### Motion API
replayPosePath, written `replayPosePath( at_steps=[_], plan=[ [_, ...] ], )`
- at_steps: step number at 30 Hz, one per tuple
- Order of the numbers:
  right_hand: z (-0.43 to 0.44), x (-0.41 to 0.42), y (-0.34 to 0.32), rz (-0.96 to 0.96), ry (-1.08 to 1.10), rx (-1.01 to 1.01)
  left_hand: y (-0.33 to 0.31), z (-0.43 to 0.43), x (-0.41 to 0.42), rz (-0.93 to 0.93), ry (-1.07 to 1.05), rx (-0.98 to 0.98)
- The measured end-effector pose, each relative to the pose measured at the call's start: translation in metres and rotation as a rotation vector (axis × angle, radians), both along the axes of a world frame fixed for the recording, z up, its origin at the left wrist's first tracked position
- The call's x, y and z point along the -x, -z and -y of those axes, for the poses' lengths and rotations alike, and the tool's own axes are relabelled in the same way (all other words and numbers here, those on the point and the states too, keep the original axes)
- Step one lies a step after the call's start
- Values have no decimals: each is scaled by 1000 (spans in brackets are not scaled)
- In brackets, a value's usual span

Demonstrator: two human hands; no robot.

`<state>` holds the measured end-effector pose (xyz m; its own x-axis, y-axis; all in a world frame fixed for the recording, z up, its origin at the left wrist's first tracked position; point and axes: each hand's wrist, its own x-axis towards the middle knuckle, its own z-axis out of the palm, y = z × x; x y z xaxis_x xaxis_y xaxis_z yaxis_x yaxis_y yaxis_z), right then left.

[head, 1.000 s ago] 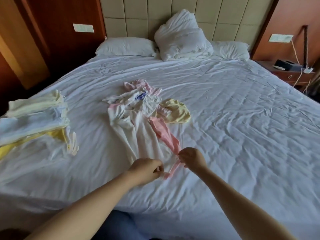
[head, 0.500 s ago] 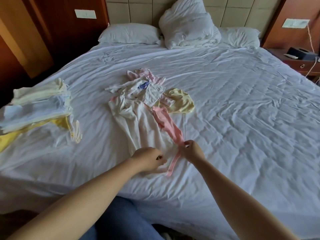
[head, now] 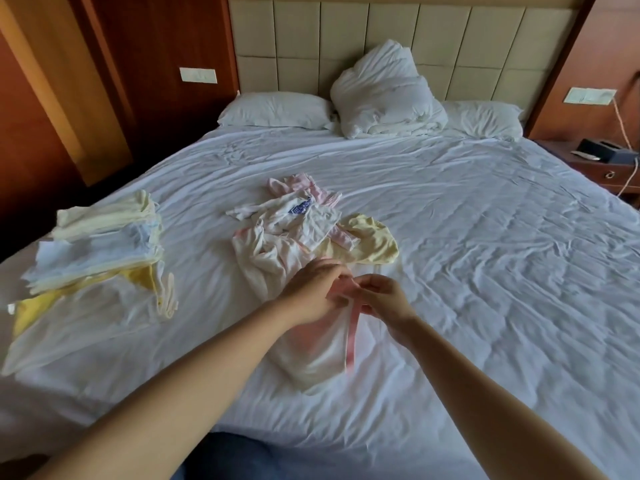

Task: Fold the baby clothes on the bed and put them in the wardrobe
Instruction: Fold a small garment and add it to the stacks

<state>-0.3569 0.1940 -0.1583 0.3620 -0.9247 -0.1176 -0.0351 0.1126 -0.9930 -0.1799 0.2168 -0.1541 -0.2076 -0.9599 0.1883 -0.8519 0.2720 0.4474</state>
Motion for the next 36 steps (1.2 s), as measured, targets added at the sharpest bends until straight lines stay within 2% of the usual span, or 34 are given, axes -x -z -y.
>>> replayPosePath(
  at_steps=[5,8,11,15,21,25,31,33,36],
  plan=[
    [3,-17,-11,45,59,69,-24,-8,-24,36,-178,52],
    [1,-36,-1,-151,-18,158,-31,-16,-44,-59,-333,69],
    [-8,-57,15,-346,-63,186,-28,-31,-69,-33,-466,75],
    [-25,-80,38,-545,13,211,-9,-51,-100,4,-566,35],
    [-58,-87,58,-682,68,152,13,-71,-118,48,-604,10],
    [-62,-86,60,-777,-25,112,18,-75,-118,28,-622,4],
    [-64,-81,56,-717,-34,231,17,-75,-120,-27,-614,6],
    [-57,-80,42,-577,30,259,10,-73,-118,-99,-621,24],
    [-42,-74,11,-265,113,229,-14,-65,-117,-225,-648,82]
  ],
)
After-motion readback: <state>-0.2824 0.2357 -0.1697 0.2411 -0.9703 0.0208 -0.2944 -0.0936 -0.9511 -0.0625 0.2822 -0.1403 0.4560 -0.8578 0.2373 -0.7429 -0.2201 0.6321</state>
